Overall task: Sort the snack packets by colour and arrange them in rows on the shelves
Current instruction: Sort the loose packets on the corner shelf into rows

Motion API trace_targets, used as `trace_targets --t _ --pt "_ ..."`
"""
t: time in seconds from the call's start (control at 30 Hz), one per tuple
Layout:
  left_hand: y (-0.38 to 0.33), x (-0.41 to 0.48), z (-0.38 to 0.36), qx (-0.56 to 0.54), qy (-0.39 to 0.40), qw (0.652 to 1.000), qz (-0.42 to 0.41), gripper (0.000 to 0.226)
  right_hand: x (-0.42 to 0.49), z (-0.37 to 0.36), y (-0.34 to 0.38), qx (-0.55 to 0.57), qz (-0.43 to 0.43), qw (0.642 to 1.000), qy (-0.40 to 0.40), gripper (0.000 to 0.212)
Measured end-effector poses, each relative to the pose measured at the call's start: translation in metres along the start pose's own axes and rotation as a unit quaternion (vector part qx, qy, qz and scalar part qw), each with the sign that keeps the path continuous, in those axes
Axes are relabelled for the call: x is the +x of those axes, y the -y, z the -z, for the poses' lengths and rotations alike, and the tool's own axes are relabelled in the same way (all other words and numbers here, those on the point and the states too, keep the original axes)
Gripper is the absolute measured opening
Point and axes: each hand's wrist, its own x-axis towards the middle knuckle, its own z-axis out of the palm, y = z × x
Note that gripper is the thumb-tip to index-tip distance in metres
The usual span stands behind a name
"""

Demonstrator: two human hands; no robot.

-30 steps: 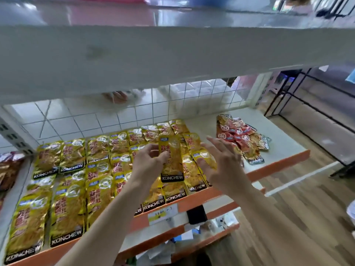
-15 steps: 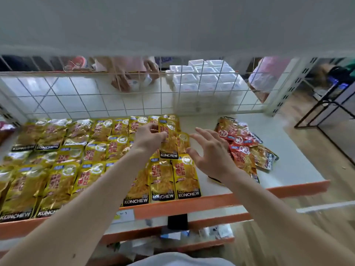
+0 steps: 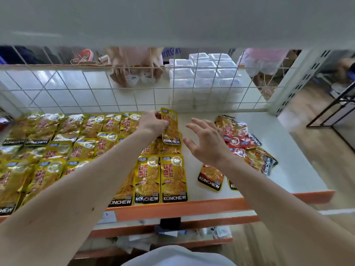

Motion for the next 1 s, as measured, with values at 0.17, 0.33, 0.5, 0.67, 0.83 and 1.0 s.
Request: trace_targets --t 0.17,0.33,0.5,0.67,0.83,1.0 --pt "-0.001 0.012 -0.010 0.086 -0.013 0.996 -0.006 0.038 0.006 0.001 -0.009 0.003 -0.022 1.000 0.007 0.052" --pt "0.000 0.011 -0.018 0.150 -0.040 0.987 -0.046 0.032 0.009 -0.001 -0.014 0.010 -0.036 0.999 0.016 0.052" --pt "-0.002 0.011 -0.021 0.204 -0.055 0.973 -0.089 0.037 0.011 -0.003 -0.017 0.015 -0.041 0.999 0.019 0.052" --pt "0.004 0.010 -0.019 0.245 -0.074 0.958 -0.129 0.037 0.013 -0.005 -0.016 0.020 -0.041 0.999 0.022 0.051" --pt "0.014 -0.001 -0.015 0.275 -0.026 0.920 -0.278 0.036 0.012 -0.009 -0.010 0.027 -0.037 0.999 0.027 0.052" --pt "0.023 -0.007 -0.014 0.341 0.024 0.893 -0.291 0.049 0.008 -0.012 -0.006 0.025 -0.036 0.999 0.033 0.051"
